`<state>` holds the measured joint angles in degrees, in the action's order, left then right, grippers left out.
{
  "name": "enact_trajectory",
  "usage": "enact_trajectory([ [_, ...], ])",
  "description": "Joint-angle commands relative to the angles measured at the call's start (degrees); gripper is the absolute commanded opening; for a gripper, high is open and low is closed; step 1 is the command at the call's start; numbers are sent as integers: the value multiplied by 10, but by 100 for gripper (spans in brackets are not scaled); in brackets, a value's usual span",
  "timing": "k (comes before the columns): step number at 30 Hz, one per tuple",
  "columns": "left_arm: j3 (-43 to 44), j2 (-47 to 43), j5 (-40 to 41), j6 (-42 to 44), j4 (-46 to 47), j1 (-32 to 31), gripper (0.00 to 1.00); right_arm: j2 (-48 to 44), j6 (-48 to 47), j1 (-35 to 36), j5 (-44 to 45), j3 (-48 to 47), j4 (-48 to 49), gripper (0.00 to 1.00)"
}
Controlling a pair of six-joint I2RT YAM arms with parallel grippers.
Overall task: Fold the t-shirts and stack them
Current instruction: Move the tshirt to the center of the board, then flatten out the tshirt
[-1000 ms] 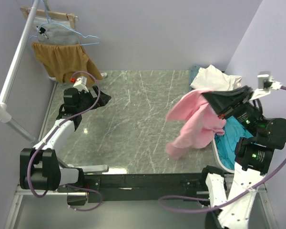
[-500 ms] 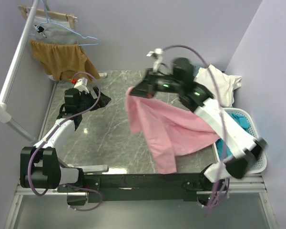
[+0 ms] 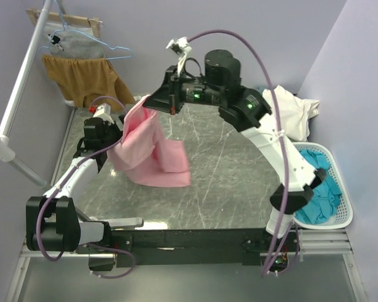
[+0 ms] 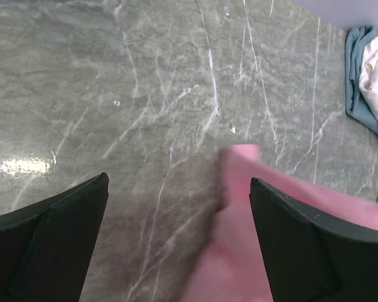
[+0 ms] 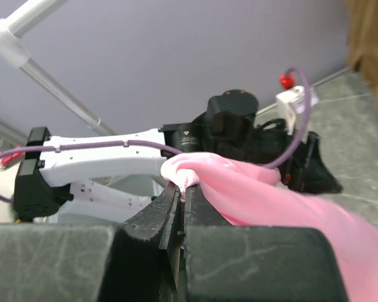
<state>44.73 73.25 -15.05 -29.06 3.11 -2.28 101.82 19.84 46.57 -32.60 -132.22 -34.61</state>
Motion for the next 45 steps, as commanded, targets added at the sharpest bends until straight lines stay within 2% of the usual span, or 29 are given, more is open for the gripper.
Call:
enact_trajectory([
  [1, 10, -31, 25, 0, -5, 3, 99, -78, -20, 1, 115, 72, 14, 0],
  [2, 10, -34, 39, 3, -9, 3, 99, -127, -14, -1, 161, 162, 23, 0],
  [3, 9, -40, 45, 7, -13, 3, 99, -150, -1, -2, 283, 207, 30, 0],
  [4, 9, -44, 51, 15, -23, 4, 99, -176, 12, -2, 344, 253, 34, 0],
  [5, 10, -46, 55, 20, -29, 4, 99, -224, 26, -3, 409, 349, 36, 0],
  [7, 11, -51, 56, 32, -29, 4, 99, -274, 84, -27, 497, 452, 45, 0],
  [8, 7, -53, 49, 32, -29, 4, 99, -316, 108, -40, 504, 550, 47, 0],
  [10, -4, -54, 13, 24, -14, 5, 99, -348, 163, -78, 518, 674, 53, 0],
  [14, -13, -35, -37, 9, 13, 5, 100, -379, 227, -132, 551, 781, 39, 0],
  [19, -30, 3, -80, 7, 37, 4, 99, -366, 237, -171, 569, 807, 48, 0],
  [23, -18, 50, -66, 23, 14, 1, 99, -330, 235, -180, 570, 809, 60, 0],
  [33, 30, 252, -38, 35, 13, -41, 99, -293, 218, -181, 511, 823, 116, 0],
  [42, 60, 288, -5, 36, 0, -77, 99, -278, 206, -180, 507, 827, 125, 0],
  [44, 66, 294, -15, 36, -4, -79, 93, -277, 204, -181, 508, 829, 126, 0],
  [45, 67, 299, -16, 35, -5, -79, 71, -277, 205, -181, 509, 830, 127, 0],
])
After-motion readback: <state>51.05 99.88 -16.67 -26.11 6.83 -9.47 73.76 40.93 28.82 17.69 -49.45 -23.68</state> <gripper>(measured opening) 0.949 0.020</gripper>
